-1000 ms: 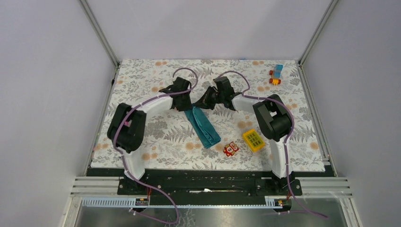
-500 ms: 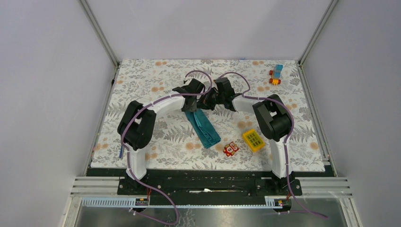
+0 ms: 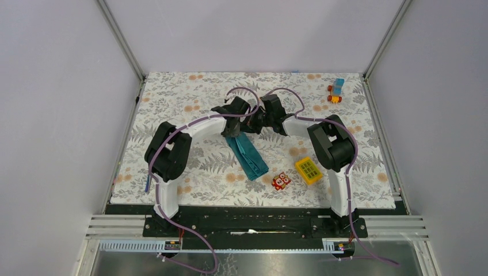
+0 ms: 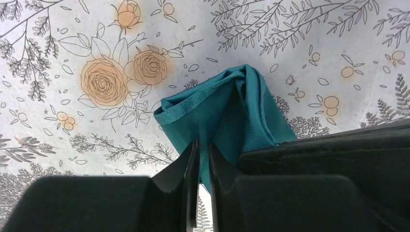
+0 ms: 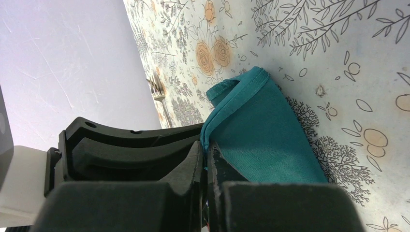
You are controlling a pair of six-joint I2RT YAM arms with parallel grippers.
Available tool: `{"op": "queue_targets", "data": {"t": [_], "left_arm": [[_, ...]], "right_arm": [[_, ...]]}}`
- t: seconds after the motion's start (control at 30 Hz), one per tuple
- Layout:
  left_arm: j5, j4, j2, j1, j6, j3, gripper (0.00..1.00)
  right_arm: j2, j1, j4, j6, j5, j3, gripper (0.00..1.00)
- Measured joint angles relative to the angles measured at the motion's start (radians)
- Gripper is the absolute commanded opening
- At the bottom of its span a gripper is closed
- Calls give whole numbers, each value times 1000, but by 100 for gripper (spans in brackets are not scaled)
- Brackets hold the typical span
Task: Fold the napkin into a case and place the utensils inside
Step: Grasp the top corner of the smaller rectangle folded napkin from the folded napkin.
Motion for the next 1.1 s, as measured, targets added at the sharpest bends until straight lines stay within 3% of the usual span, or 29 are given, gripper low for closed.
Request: {"op": "queue_targets", "data": {"t": [0.13,0.33,0.7,1.1], "left_arm": [[3,2,0,0,2,0,0],[32,15,-1,13,2,-3,0],[226,140,-62,107,-1,-139,0],[272,200,-158,109,-2,-211,0]], "right_arm": [[0,2,6,8,-3,0,0],[1,11,50,42,5,-19,0],[50,70,255,216,58,-116,0],[72,75,408,307,119,-215,0]]}}
